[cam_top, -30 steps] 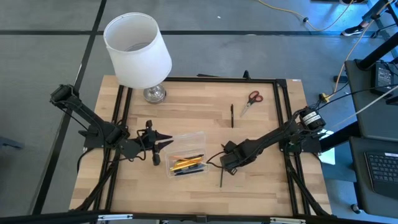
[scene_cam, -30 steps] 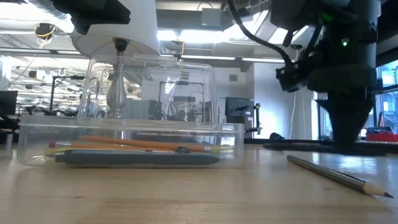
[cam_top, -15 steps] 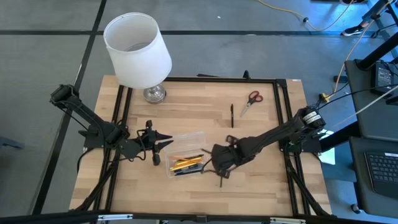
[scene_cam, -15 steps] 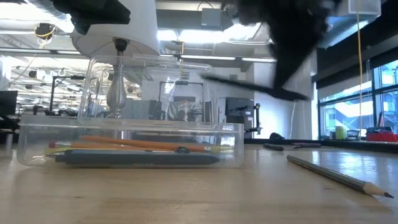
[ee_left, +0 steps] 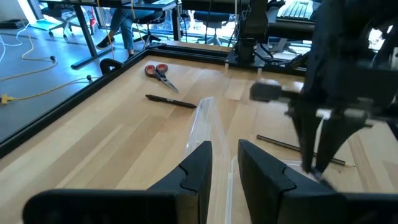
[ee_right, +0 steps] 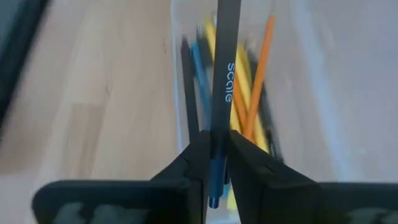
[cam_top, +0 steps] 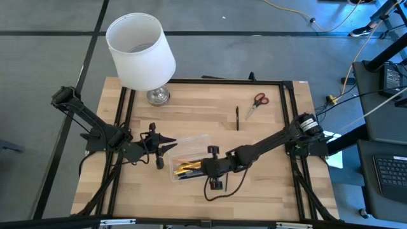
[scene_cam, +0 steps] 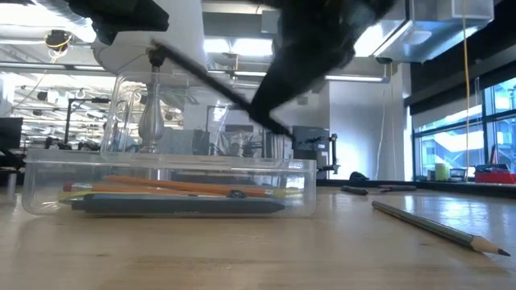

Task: Pick & place school supplies into a supply box
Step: Put the bottom black pen into the transparent supply box

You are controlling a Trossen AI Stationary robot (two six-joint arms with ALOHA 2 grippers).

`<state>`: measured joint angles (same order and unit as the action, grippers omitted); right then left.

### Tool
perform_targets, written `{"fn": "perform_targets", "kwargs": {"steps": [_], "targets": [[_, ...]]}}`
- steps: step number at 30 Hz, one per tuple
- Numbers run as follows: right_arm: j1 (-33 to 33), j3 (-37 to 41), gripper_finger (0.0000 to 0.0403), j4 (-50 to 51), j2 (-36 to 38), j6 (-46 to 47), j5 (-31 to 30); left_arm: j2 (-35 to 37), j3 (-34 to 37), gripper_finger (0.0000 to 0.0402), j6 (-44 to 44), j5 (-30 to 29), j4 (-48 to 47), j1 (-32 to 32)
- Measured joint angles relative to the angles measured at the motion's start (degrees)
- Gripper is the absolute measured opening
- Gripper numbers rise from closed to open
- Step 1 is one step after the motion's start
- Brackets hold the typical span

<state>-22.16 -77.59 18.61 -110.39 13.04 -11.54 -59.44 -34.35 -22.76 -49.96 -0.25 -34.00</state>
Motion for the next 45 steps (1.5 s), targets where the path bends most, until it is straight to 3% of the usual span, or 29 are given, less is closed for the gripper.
{"fn": "perform_targets", "kwargs": {"steps": [20,45], "targets": [[2.13,-0.01,0.0054,-0.73,-5.28,0.35,1.13,-0.01,0.00,0.0072,-0.01,-0.04,-0.01,0.00],[2.13,-0.01,0.0054,-0.80,-5.41,0.20,1.15,-0.01,0.00,0.0072,-0.02,0.09,0.00,0.00]]}}
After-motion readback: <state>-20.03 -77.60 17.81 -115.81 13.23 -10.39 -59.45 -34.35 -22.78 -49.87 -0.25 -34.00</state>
